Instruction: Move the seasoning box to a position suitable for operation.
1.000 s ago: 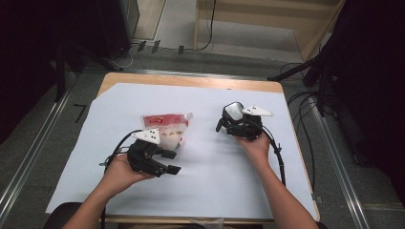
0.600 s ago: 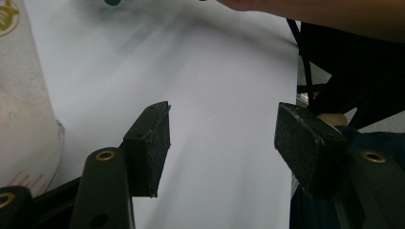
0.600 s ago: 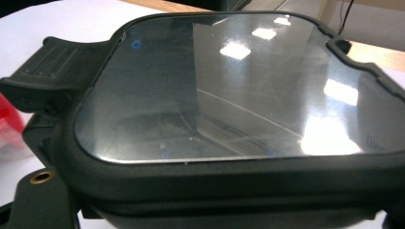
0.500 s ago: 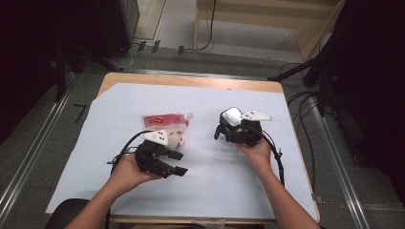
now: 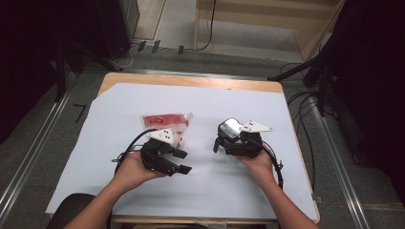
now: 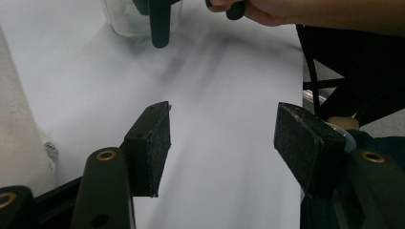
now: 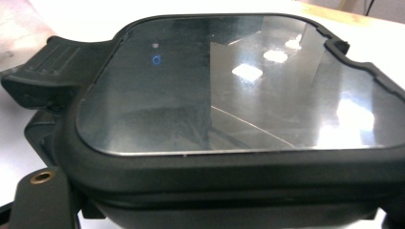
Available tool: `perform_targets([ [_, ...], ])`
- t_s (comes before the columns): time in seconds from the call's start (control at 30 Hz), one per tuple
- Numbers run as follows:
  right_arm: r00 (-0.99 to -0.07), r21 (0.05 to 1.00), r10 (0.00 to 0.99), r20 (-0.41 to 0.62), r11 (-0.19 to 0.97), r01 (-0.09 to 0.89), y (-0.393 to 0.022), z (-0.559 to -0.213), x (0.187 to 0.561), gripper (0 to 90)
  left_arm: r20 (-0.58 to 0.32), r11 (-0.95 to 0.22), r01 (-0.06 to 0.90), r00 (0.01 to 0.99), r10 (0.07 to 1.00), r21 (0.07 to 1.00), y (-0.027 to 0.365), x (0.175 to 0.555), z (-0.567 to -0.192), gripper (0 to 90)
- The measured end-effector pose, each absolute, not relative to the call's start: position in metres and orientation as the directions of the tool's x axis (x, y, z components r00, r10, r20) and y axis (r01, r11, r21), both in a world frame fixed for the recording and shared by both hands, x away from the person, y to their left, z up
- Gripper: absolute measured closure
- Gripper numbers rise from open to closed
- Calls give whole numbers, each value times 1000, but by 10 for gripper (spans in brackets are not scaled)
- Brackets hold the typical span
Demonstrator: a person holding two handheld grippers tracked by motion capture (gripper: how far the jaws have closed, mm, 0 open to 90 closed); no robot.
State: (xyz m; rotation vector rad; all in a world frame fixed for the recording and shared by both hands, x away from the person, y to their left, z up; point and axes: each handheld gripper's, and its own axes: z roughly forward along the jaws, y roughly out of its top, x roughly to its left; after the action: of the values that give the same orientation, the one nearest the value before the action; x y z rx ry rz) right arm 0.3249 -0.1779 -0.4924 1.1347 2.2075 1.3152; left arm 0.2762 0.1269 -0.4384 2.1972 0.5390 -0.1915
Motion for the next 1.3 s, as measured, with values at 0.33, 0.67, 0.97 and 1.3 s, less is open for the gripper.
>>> perform_targets([
  [0.33,-667,831,739,91,312,460,-158,-503,312,150,-303,-559,435,899,316,706,125,277,-438,387],
  [0.67,-670,826,739,75,331,457,-157,-509,305,151,-295,-562,424,904,308,711,121,275,-439,396],
  [0.97,-647,812,756,96,316,491,-158,-507,303,29,-284,-582,411,910,300,702,117,276,-442,397],
  [1.3,-646,771,747,156,317,553,-176,-492,289,103,-294,-555,449,890,349,700,117,285,-442,556],
])
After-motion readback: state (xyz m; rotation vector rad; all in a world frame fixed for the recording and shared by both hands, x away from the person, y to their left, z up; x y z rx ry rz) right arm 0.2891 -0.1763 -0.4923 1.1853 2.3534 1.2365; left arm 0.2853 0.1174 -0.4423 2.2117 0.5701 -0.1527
